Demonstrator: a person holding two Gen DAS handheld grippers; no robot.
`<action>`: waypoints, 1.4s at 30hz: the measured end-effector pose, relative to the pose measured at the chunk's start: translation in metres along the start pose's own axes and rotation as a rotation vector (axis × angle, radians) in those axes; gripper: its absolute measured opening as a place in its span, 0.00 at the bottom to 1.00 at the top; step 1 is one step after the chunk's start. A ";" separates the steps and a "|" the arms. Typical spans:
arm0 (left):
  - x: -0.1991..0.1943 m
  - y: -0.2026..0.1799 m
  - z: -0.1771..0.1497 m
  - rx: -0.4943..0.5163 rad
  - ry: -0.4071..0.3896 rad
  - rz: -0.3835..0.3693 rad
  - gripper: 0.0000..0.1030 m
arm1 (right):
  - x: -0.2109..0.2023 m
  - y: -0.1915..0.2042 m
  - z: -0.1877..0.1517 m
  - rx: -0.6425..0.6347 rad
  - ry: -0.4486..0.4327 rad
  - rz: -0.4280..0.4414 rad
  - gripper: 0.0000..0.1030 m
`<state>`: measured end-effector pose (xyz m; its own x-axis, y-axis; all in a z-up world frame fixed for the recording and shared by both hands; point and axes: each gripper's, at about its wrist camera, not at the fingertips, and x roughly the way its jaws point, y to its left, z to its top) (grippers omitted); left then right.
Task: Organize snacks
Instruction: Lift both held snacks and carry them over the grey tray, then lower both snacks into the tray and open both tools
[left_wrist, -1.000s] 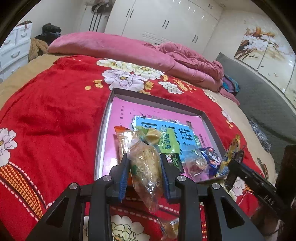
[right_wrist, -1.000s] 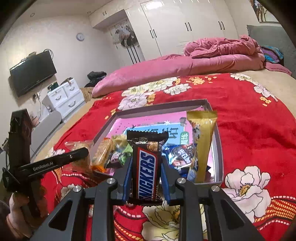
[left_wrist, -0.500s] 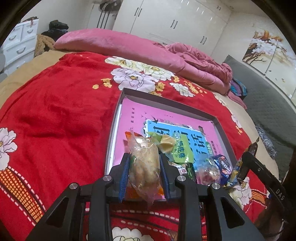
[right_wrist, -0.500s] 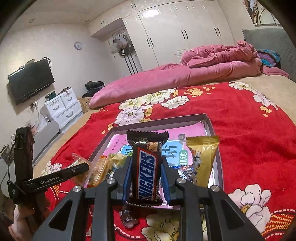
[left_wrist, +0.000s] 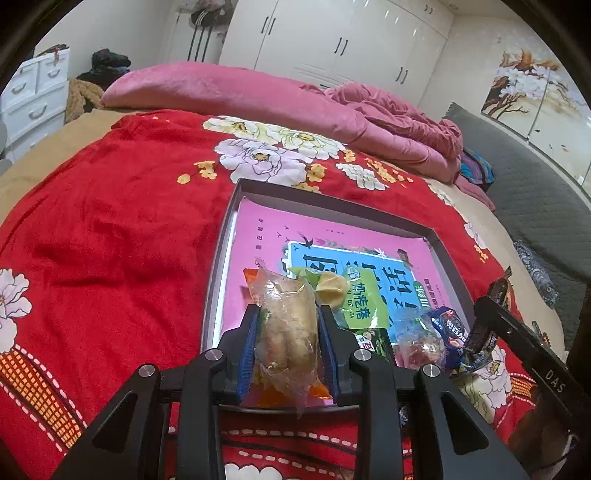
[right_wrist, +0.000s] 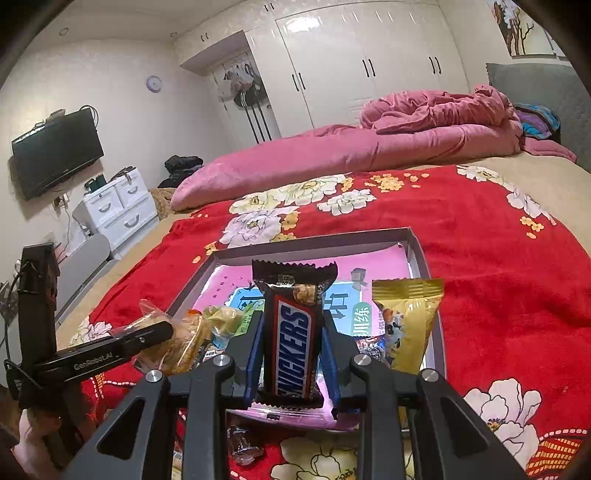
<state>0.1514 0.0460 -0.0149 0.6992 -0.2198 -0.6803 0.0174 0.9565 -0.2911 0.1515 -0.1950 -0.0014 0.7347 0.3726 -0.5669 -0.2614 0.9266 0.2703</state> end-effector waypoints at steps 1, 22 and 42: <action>0.000 0.000 0.000 0.000 0.000 0.000 0.31 | 0.001 0.000 0.000 0.001 0.005 -0.001 0.28; 0.010 0.003 0.000 -0.025 0.027 -0.002 0.32 | 0.030 -0.009 -0.016 0.036 0.122 -0.041 0.29; 0.013 0.013 0.001 -0.067 0.031 0.028 0.35 | 0.015 -0.003 -0.016 0.009 0.083 -0.058 0.48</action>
<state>0.1613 0.0559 -0.0265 0.6763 -0.1997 -0.7090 -0.0505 0.9477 -0.3151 0.1531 -0.1911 -0.0227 0.6944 0.3212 -0.6440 -0.2134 0.9465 0.2421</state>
